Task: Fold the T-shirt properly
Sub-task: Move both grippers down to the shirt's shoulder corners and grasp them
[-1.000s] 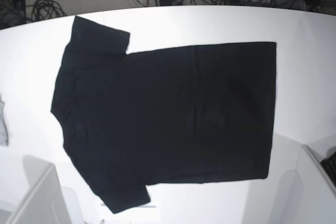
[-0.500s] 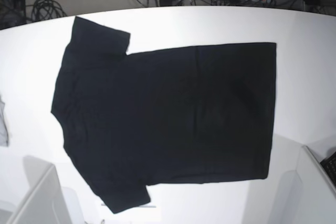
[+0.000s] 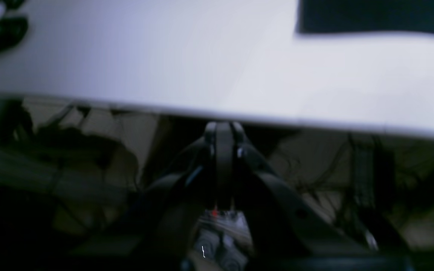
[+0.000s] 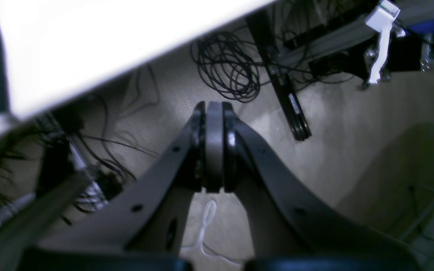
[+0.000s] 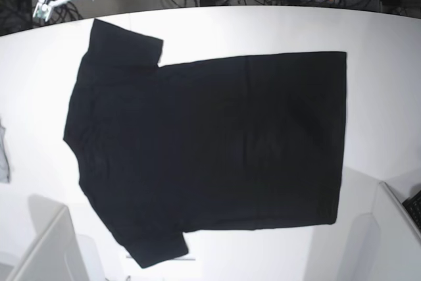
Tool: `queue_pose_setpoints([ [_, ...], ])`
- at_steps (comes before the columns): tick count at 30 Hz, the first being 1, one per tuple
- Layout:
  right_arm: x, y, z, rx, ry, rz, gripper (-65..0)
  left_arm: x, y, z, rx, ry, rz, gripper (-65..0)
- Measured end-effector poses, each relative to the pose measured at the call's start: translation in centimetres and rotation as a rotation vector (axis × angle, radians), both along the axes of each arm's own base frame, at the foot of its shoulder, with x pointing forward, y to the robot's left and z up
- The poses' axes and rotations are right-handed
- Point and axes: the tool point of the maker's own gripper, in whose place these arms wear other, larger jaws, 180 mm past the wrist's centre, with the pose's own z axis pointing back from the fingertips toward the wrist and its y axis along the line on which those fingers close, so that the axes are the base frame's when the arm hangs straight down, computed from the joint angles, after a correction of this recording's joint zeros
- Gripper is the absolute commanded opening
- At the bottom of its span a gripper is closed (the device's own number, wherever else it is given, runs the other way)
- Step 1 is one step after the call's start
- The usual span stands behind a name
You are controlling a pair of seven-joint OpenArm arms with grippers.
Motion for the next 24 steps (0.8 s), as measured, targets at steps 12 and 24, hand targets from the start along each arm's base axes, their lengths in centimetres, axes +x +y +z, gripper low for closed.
queue_pose_setpoints([
  [12, 9.8, 5.8, 2.5, 0.308, -0.14, 0.216, -65.0, 4.7, -0.5, 2.8, 0.005, -0.117, -0.032, -65.0],
  [24, 10.3, 2.6, 3.7, 0.374, -0.047, 0.218, -22.5, 10.6, -0.4, -0.3, -0.097, -0.046, 0.028, -19.7],
])
